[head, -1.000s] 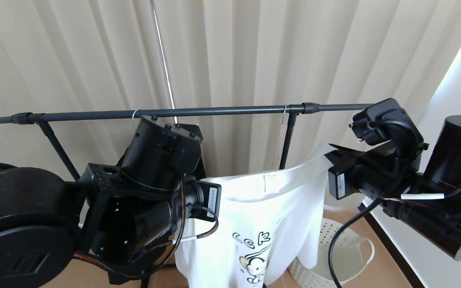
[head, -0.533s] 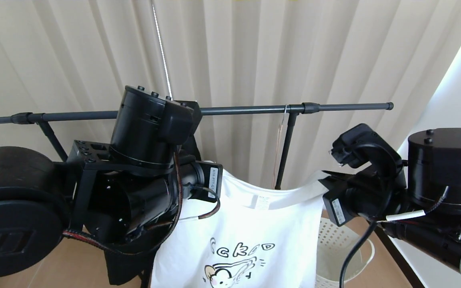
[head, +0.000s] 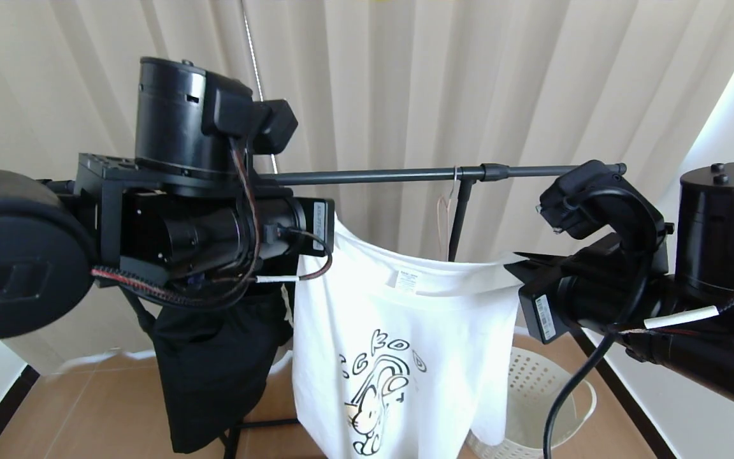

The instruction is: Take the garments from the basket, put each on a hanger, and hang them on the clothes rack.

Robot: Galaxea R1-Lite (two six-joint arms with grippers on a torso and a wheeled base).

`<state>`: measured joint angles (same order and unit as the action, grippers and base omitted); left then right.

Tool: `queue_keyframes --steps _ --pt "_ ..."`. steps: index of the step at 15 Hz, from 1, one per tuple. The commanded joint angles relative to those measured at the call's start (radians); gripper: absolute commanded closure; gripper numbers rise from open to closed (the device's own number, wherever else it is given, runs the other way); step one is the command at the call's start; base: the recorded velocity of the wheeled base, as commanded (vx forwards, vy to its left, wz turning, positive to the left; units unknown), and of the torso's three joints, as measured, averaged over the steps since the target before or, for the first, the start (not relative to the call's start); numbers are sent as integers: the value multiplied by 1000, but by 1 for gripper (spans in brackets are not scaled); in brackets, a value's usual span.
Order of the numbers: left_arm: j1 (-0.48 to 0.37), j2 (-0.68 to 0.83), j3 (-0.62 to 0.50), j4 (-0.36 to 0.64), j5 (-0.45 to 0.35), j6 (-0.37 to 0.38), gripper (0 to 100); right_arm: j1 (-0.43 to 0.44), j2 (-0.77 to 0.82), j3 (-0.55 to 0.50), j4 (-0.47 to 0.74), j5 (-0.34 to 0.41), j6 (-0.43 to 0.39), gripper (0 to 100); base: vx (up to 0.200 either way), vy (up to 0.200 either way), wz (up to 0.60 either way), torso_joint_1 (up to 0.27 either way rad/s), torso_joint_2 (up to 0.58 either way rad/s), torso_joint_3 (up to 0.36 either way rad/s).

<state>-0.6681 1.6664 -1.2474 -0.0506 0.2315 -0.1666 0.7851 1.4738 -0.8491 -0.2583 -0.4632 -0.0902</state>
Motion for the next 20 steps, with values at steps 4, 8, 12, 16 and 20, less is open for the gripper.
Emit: queue_keyframes --steps 4,8,12,16,20 --pt "54 70 -165 -2 -182 29 100 175 6 -22 5 0 84 100 0 0 0 0 0 0" --pt "68 119 -290 -2 -296 38 100 325 68 -100 42 0 267 100 0 0 0 0 0 0" --pt "74 139 -331 -2 -419 35 100 375 169 -186 31 1 452 100 0 0 0 0 0 0" --pt "93 136 -333 -2 -440 32 100 362 154 -195 37 -8 469 100 0 0 0 0 0 0" --pt "134 107 -326 37 -347 36 100 240 108 -162 48 -11 363 100 0 0 0 0 0 0"
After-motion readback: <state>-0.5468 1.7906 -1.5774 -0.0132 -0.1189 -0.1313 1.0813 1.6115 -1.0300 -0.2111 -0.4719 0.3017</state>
